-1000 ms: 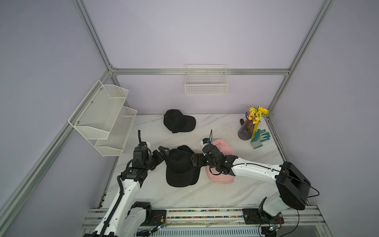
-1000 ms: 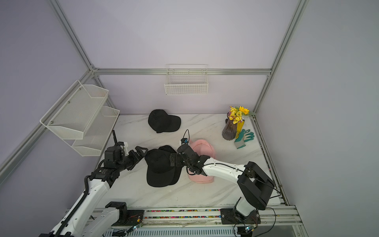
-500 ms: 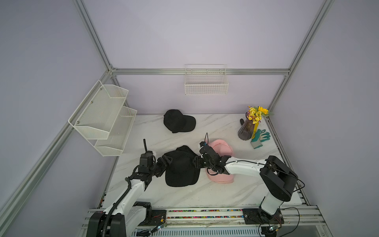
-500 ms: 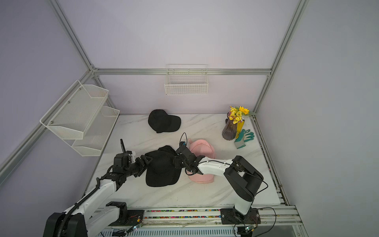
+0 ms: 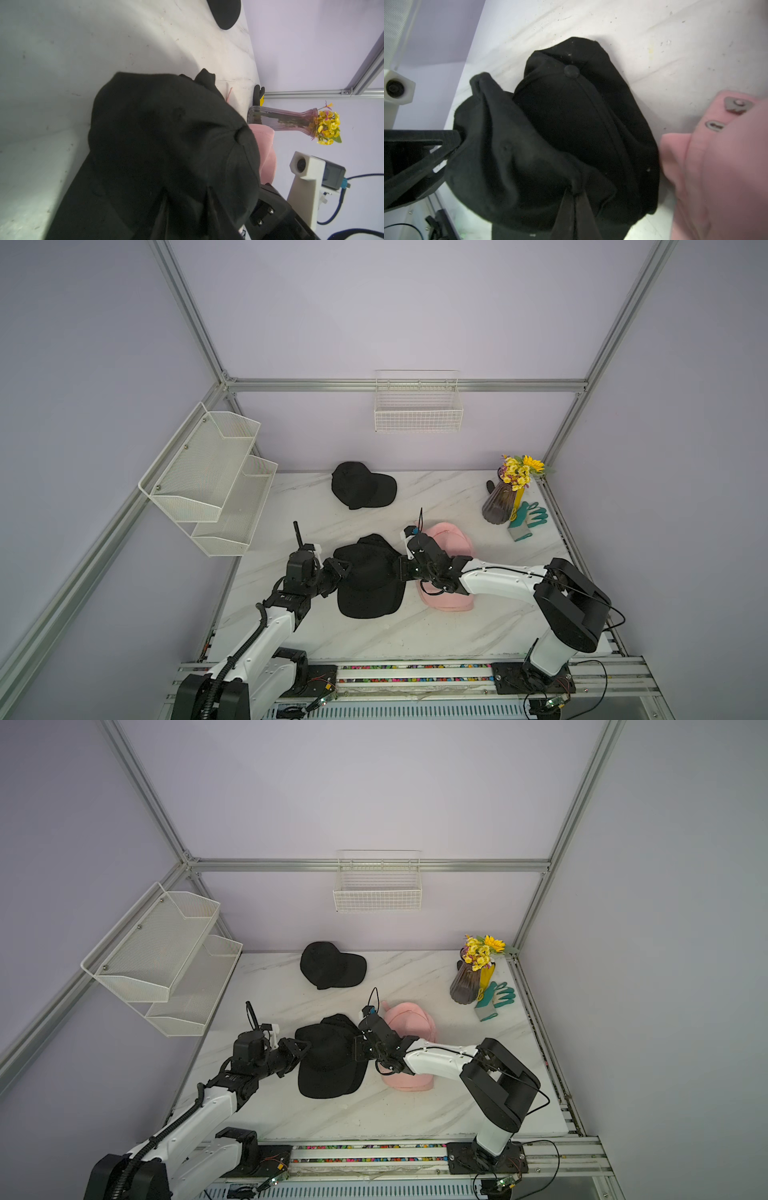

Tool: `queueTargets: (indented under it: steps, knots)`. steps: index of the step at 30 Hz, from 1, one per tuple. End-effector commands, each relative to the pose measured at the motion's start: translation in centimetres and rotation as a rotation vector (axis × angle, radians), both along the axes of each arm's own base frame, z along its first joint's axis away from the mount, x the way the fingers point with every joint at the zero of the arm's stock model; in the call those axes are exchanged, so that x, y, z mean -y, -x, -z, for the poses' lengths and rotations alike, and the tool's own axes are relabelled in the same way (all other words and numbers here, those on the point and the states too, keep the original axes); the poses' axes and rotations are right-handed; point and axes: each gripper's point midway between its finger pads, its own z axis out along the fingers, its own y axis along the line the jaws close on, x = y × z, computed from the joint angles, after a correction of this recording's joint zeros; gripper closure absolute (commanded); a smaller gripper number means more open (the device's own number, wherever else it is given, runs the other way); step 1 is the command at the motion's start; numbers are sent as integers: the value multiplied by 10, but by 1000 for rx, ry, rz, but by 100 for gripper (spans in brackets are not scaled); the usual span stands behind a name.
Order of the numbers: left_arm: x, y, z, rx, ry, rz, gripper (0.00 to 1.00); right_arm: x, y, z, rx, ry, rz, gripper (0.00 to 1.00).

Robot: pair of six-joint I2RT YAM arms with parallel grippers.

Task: Stack the baseball caps by color
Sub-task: Place the baseball cap on the baseball cap.

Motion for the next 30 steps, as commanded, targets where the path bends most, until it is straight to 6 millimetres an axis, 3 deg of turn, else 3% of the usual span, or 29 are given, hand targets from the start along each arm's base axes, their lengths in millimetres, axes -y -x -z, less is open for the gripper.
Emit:
queueTargets:
  steps: [1, 6, 16, 26, 30]
  knots:
    - [9, -5, -27, 72, 17, 37, 79, -8, 6, -15, 10, -58, -39, 100]
    - [13, -2, -28, 41, 35, 55, 91, -8, 8, -21, -5, -74, -32, 100]
    - [10, 16, -25, -184, -85, 90, 94, -6, 15, -39, -78, -125, 5, 100]
    - [49, 6, -59, -156, -92, 233, 94, 15, 10, -56, -82, -161, 79, 100]
    - [57, -1, -63, -120, -114, 250, 93, 25, 6, -47, -74, -128, 109, 100]
